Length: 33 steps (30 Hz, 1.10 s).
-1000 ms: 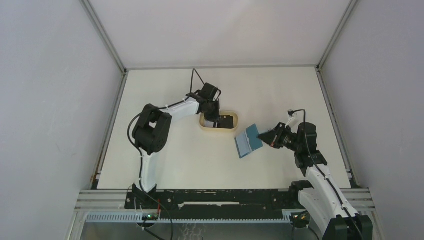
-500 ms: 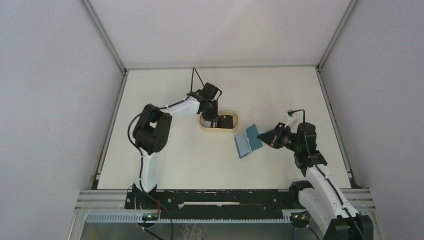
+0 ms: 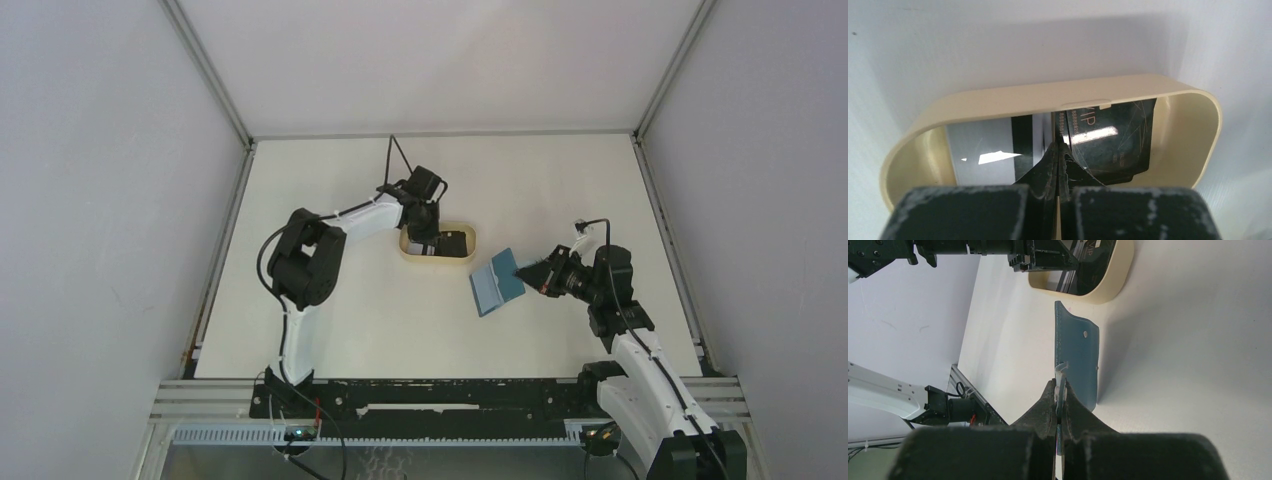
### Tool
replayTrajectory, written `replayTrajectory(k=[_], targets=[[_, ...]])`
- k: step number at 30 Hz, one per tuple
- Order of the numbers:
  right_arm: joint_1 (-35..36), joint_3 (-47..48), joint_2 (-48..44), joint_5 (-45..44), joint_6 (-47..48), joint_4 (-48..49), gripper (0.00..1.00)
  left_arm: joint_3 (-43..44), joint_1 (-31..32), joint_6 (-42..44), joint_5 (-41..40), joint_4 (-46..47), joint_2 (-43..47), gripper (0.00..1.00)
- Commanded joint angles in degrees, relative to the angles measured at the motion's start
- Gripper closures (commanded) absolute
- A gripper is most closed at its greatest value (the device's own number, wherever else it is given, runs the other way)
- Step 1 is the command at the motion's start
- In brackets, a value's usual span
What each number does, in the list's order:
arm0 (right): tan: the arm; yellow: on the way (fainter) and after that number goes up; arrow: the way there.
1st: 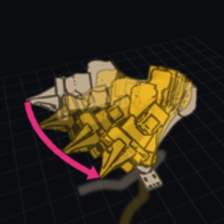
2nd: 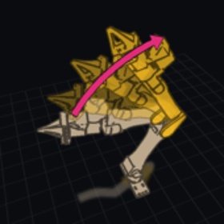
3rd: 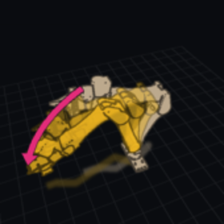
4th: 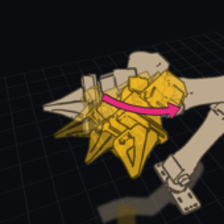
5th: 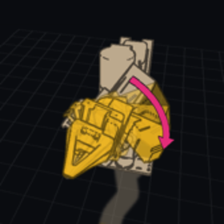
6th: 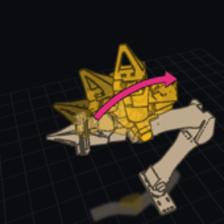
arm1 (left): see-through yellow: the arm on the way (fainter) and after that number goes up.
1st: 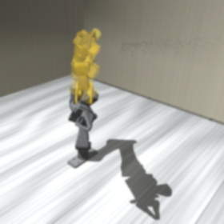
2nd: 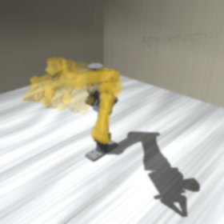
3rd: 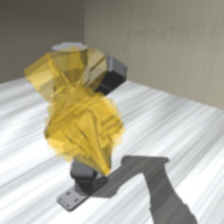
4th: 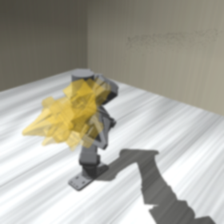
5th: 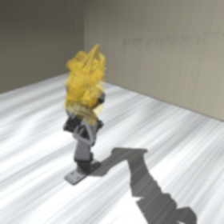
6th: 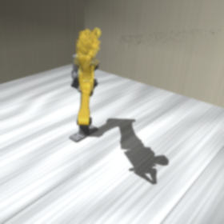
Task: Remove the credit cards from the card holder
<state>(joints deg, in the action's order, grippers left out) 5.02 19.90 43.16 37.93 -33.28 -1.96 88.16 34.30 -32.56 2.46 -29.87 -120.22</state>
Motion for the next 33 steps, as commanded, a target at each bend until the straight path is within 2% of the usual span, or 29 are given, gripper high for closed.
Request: replayTrajectory(k=[1, 12, 19, 23, 33], targets=[[0.43, 0.15, -0.8, -0.23, 0.17, 2.79, 1.0, 2.36, 1.41, -0.29, 2.06, -0.58, 0.04, 1.0], [0.61, 0.17, -0.97, -0.32, 0.3, 2.84, 1.0, 1.75, 1.77, -0.64, 0.69, -0.27, 0.61, 1.0], [0.7, 0.16, -1.17, -0.48, 0.31, 2.48, 1.0, 0.36, 0.13, -0.33, -4.12, 0.03, 3.16, 1.0], [0.71, 0.17, -1.15, -0.58, 0.34, 2.48, 1.0, 0.2, -1.41, -0.15, -3.17, 0.6, 3.52, 0.98], [0.65, 0.16, -0.8, -0.65, 0.35, 2.48, 0.99, 1.68, -0.87, -0.27, -1.01, 0.52, 1.62, 1.0]])
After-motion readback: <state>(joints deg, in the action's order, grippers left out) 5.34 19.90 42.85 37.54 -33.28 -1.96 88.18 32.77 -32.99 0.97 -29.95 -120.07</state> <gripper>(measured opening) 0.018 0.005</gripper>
